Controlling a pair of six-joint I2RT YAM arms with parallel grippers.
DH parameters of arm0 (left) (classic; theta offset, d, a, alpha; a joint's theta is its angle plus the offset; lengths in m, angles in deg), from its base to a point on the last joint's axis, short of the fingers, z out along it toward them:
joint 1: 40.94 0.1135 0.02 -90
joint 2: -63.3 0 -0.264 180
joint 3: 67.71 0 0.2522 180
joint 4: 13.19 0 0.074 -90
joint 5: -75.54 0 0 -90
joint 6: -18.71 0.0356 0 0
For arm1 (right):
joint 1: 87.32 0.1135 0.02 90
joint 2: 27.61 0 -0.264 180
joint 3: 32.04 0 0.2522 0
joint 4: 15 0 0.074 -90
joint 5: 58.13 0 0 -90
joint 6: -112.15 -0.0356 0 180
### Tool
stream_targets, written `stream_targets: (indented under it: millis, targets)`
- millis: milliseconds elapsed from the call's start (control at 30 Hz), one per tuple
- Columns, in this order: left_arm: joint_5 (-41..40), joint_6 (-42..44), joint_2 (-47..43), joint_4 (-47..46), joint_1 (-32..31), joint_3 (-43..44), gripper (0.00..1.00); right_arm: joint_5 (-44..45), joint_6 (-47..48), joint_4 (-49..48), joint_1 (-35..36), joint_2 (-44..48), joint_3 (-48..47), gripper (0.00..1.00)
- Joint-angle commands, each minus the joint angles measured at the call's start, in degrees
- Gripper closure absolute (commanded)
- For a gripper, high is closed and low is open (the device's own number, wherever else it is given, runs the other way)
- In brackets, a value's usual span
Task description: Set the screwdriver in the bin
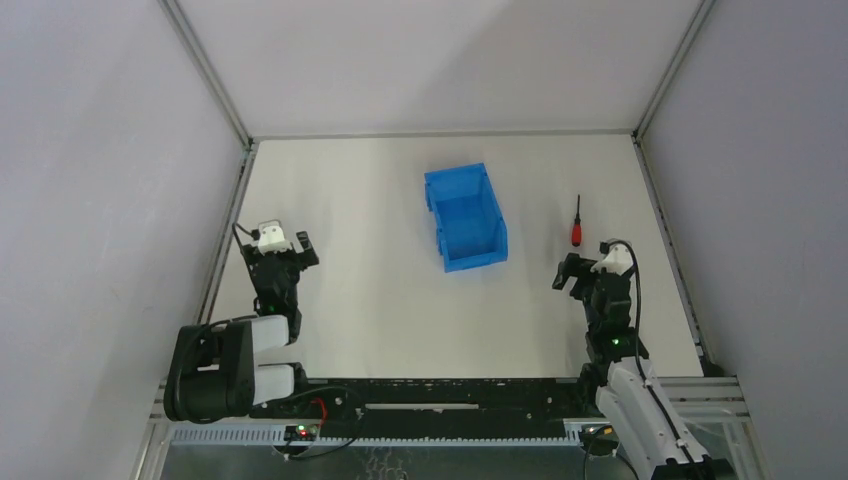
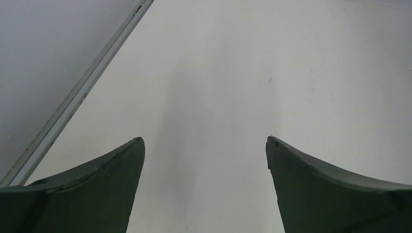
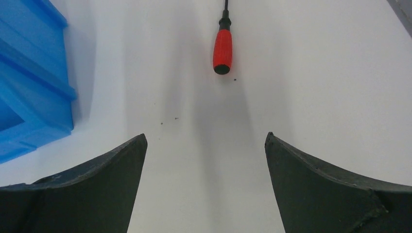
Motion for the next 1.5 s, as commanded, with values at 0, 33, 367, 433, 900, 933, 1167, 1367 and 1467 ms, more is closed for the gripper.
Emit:
stream_targets:
  millis: [0,33,367,433,900,933,1167,1367,1467]
  targets:
    - [-0.07,0.32,-0.55,-3.8,-0.13,2.19,0.0,-0.02,-1.81,3.46,-0.29,0.85,-6.01,0.0]
    - [-0.05,0.32,-0.55,-3.8,-0.16,2.17,0.0,0.36,-2.34,5.64,-0.3,0.37,-8.19,0.0]
    - [-0.08,0.32,-0.55,-3.8,-0.13,2.23,0.0,4.46,-3.43,31.15,-2.93,-30.65,-42.41,0.0]
    - [-0.03,0.31,-0.57,-3.8,-0.12,2.25,0.0,2.25,-3.29,33.67,-4.39,-38.25,-48.08,0.0]
    - [-0.03,0.31,-0.55,-3.8,-0.16,2.21,0.0,-6.26,1.54,38.63,-10.36,-71.17,-66.23,0.04]
    - [-0.01,0.31,-0.55,-3.79,-0.2,2.19,0.0,-6.22,1.7,38.67,-10.36,-72.26,-66.51,0.05]
    - [0.0,0.31,-0.55,-3.8,-0.15,2.17,0.0,-5.82,2.92,38.49,-10.61,-78.15,-67.65,0.38]
    - [-0.05,0.31,-0.55,-3.8,-0.14,2.26,0.0,-7.85,3.89,37.87,-10.88,-78.73,-67.7,0.85]
    - [-0.04,0.32,-0.55,-3.8,-0.17,2.27,0.0,-8.55,4.21,38.97,-10.88,-76.32,-68.61,0.92]
